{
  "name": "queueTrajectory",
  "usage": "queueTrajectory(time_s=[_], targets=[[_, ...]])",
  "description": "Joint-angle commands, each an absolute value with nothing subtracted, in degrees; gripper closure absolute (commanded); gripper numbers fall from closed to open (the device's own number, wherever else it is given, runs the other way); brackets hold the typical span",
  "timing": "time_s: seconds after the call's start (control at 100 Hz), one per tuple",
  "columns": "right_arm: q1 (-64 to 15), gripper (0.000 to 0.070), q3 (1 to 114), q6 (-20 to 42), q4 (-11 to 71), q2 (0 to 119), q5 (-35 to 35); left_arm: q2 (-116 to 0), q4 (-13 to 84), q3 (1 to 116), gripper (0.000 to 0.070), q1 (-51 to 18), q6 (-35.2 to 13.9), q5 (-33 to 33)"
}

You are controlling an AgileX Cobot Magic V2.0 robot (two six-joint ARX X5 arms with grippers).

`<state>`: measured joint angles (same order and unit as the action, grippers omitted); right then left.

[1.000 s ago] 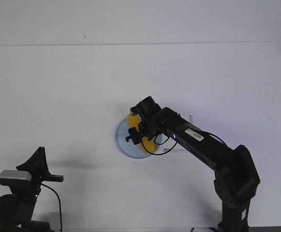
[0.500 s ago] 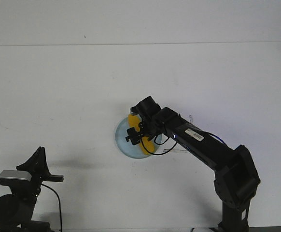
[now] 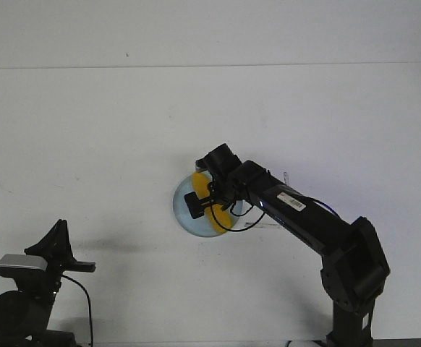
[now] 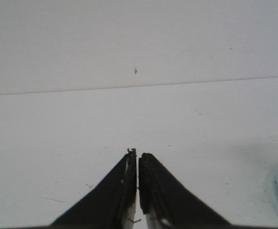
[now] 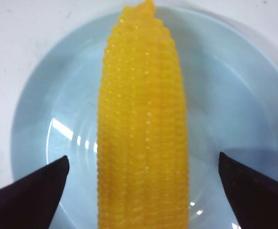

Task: Place corn on plate with both arms
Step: 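Lower the corn onto the plate and open the right gripper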

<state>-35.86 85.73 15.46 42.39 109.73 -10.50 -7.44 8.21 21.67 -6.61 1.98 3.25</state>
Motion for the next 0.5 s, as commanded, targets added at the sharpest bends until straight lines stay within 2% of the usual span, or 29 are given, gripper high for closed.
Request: queueTrajectory(time_s=[0.0,0.15,0.19,0.24,0.4,0.49], targets=[[-36.32,0.0000,87.11,16.01,41.43,108.90,-9.98,-7.35,7.62,22.44,0.0699,-6.66,2.15,3.46],[-36.32,0.0000,87.11,15.35,40.73,106.24,-6.57,-7.35,7.62,22.44,0.0699,-6.66,2.15,3.46],[-36.38,0.0026,87.11,14.74,40.93,105.51,-5.76,-7.35,7.62,22.44,0.0699,-6.66,2.15,3.46],[-36.45,0.0101,87.11,14.02,41.17,104.68,-4.86,-7.35,7.62,22.44,0.0699,-6.66,2.15,3.46],[-37.47,0.0413,86.98,13.02,40.64,102.74,0.82,-7.35,7.62,22.44,0.0699,-6.66,2.15,3.46],[-37.50,0.0516,86.91,11.88,40.07,102.00,4.56,-7.35,7.62,22.44,0.0699,-6.66,2.15,3.46]])
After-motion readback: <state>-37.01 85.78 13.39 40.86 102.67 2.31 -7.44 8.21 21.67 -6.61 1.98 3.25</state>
